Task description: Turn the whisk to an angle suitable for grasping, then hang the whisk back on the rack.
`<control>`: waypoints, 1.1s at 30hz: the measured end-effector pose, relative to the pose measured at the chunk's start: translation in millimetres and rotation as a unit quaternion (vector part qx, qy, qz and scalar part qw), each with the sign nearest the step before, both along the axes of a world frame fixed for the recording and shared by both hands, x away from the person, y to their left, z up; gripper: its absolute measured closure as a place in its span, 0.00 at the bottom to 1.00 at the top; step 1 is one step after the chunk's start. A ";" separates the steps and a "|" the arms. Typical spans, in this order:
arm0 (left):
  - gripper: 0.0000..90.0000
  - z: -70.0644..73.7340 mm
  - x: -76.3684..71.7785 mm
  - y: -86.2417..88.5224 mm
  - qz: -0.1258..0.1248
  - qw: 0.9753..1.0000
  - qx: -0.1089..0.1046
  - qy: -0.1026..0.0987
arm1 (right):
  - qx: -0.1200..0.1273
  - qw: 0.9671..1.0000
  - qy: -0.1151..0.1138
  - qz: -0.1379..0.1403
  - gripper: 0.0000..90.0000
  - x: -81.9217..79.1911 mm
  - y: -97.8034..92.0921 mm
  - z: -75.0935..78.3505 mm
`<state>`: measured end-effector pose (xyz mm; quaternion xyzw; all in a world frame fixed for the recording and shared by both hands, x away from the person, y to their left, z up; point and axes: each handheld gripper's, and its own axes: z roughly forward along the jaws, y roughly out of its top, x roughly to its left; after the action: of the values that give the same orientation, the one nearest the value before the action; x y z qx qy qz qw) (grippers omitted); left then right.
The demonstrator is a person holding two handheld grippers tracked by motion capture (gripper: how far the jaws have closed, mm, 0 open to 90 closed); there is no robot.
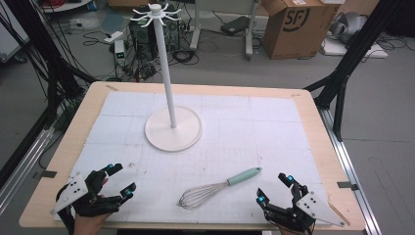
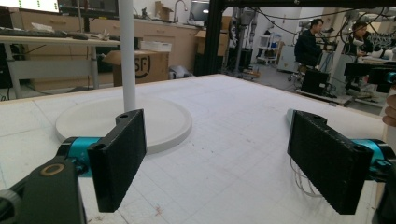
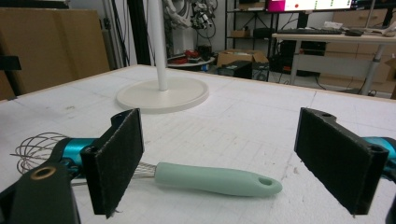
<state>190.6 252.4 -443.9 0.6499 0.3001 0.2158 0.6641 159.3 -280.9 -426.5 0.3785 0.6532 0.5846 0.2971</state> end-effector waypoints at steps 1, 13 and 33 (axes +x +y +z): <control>0.22 0.0 -0.3 0.2 0.000 1.000 0.000 0.001 | 0.002 1.000 0.001 0.000 0.16 0.2 0.6 0.1; 0.23 -0.2 -2.1 2.2 0.006 1.000 0.002 0.002 | 0.001 1.000 -0.002 0.003 0.16 2.7 2.2 0.1; 0.21 24.1 4.0 -14.0 -0.026 1.000 0.009 0.000 | 0.003 1.000 0.003 0.007 0.16 6.4 4.4 -1.1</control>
<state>194.6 238.5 -419.8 0.6638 0.2808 0.2010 0.6634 165.7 -276.5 -427.6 0.3764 0.6553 0.5873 0.2897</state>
